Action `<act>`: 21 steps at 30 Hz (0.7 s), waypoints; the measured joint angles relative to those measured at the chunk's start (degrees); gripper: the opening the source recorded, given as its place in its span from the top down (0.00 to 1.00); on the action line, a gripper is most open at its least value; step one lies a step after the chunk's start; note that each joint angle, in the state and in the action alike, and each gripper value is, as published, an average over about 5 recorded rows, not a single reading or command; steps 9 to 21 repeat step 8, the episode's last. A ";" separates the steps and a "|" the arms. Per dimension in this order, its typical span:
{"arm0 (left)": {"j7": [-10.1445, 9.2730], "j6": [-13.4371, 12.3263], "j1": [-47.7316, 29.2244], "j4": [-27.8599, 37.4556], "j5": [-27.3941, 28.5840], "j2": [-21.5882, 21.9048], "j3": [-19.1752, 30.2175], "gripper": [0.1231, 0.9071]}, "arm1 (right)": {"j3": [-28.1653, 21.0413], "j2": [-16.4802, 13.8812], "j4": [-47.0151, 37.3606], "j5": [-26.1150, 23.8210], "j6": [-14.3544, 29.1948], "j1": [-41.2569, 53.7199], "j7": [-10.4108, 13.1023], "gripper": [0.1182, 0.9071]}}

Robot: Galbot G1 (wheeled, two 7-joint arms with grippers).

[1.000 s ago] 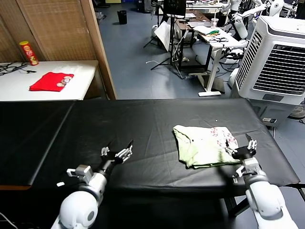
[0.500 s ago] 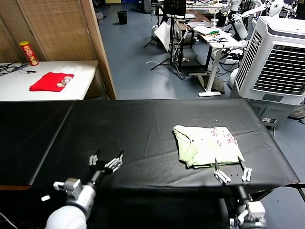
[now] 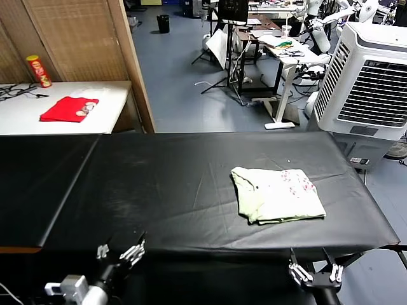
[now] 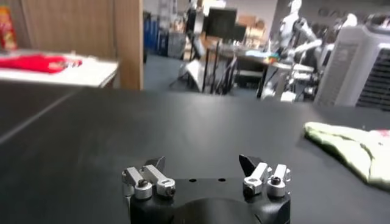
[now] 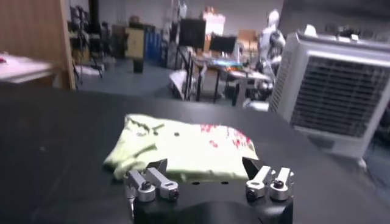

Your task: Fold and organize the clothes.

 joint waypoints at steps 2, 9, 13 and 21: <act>-0.01 0.36 1.14 -0.69 -0.09 0.02 -0.81 0.14 | -0.03 0.06 0.29 0.03 -0.28 -0.61 -0.01 0.14; 0.03 0.82 2.52 -1.70 0.55 -0.07 -1.89 0.14 | -0.05 0.11 0.70 0.05 -0.37 -1.35 -0.08 0.14; 0.03 0.82 2.52 -1.70 0.55 -0.07 -1.89 0.14 | -0.05 0.11 0.70 0.05 -0.37 -1.35 -0.08 0.14; 0.03 0.82 2.52 -1.70 0.55 -0.07 -1.89 0.14 | -0.05 0.11 0.70 0.05 -0.37 -1.35 -0.08 0.14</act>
